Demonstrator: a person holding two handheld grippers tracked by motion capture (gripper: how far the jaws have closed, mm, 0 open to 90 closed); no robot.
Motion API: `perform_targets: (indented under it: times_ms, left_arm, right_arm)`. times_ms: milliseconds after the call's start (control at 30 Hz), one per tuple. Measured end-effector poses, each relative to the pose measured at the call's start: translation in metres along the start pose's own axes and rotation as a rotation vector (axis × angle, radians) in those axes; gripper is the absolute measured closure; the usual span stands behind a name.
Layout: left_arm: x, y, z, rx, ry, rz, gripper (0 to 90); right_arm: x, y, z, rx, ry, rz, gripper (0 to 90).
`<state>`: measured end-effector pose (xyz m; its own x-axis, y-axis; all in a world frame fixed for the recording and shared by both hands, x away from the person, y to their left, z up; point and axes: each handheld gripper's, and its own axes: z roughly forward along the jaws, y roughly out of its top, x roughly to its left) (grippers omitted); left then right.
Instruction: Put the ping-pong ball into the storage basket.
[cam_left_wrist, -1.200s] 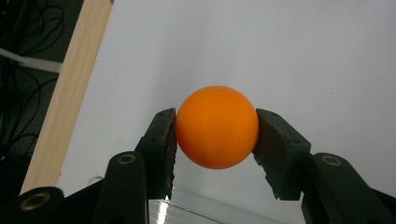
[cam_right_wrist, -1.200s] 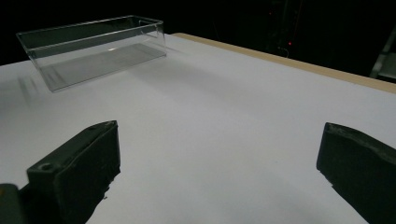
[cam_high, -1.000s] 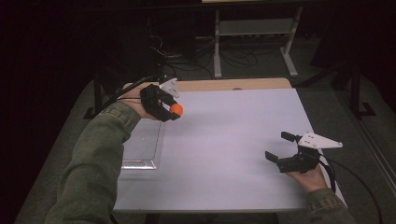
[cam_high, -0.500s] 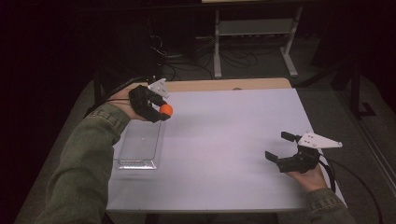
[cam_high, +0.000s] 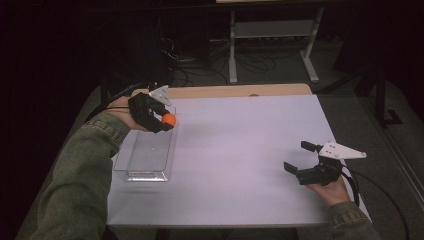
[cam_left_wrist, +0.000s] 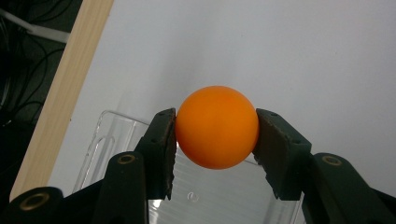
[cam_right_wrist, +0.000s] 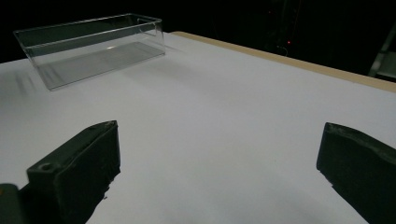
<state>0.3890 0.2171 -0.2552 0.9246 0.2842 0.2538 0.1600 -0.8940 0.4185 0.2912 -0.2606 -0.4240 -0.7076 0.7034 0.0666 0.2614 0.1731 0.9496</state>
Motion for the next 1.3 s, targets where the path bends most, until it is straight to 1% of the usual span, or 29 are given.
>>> perform_targets:
  times_ms: [67, 100, 167, 300, 367, 400, 433, 700, 833, 933, 1133, 1300]
  left_arm:
    - [0.0, -0.002, -0.001, 0.005, 0.006, -0.001, 50.1]
    - [0.0, -0.003, -0.002, 0.006, -0.001, -0.003, 50.0]
    - [-0.001, -0.006, -0.003, 0.017, -0.002, 0.0, 50.0]
    - [-0.001, -0.008, -0.005, 0.019, 0.002, 0.002, 50.1]
    - [-0.002, -0.01, -0.006, 0.022, -0.003, -0.003, 50.1]
    - [-0.001, -0.01, -0.007, 0.029, 0.0, 0.003, 50.1]
    - [-0.002, -0.011, -0.007, 0.031, 0.002, -0.003, 50.0]
    - [-0.003, -0.018, -0.008, 0.055, -0.011, -0.008, 50.0]
    - [-0.002, -0.02, -0.009, 0.054, -0.008, -0.005, 49.8]
    - [-0.003, -0.022, -0.009, 0.065, -0.009, -0.002, 49.8]
    - [-0.004, -0.025, -0.009, 0.088, -0.025, 0.001, 49.9]
    - [-0.005, -0.026, -0.008, 0.123, -0.049, 0.003, 49.9]
  right_arm:
    - [0.0, 0.0, 0.0, 0.001, 0.0, 0.0, 0.0]
    - [0.0, 0.0, 0.0, 0.001, 0.0, -0.002, 0.0]
    - [0.0, 0.0, 0.0, 0.003, 0.0, 0.002, 0.0]
    - [0.0, 0.0, 0.0, 0.002, 0.001, 0.003, 0.0]
    - [0.0, 0.0, 0.0, 0.002, 0.001, 0.002, 0.0]
    - [0.0, 0.0, 0.0, 0.003, 0.001, 0.003, 0.0]
    - [0.0, 0.0, 0.0, 0.003, 0.001, 0.002, 0.0]
    - [0.0, 0.0, 0.0, 0.004, 0.001, 0.0, 0.0]
    - [0.0, 0.0, 0.0, 0.007, 0.001, -0.001, 0.0]
    - [0.0, 0.0, 0.0, 0.005, 0.001, 0.0, 0.0]
    - [0.0, 0.0, 0.0, 0.005, 0.001, 0.0, 0.0]
    - [0.0, 0.0, 0.0, 0.007, 0.001, 0.0, 0.0]
